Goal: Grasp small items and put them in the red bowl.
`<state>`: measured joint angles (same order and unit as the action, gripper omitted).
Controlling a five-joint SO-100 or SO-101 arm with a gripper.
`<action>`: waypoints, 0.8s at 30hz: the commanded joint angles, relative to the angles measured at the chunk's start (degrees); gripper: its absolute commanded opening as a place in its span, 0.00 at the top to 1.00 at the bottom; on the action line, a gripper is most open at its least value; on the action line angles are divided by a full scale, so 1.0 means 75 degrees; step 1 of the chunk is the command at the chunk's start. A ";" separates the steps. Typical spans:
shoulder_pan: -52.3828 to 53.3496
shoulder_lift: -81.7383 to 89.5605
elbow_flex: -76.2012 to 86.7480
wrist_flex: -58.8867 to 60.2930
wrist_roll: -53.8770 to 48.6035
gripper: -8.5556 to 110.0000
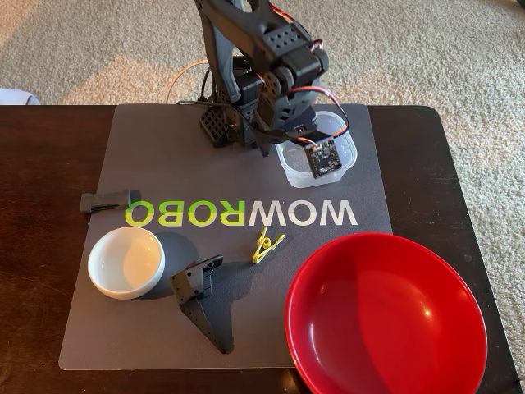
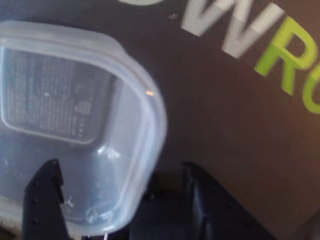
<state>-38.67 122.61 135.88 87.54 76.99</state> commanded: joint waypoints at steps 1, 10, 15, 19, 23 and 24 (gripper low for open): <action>-0.0387 0.0023 0.0656 -0.0668 -0.0504 0.68; -0.0234 -0.0047 0.0492 -0.1582 -0.1758 0.93; 0.0727 0.1031 -0.0563 -0.1383 -0.2039 0.93; 0.1324 0.1793 -0.1875 -0.1137 -0.2379 0.93; 0.1395 0.1371 -0.3926 -0.1055 -0.3305 0.93; 0.1418 0.1066 -0.4523 -0.1055 -0.3562 0.93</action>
<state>-28.74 132.98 114.96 79.45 54.05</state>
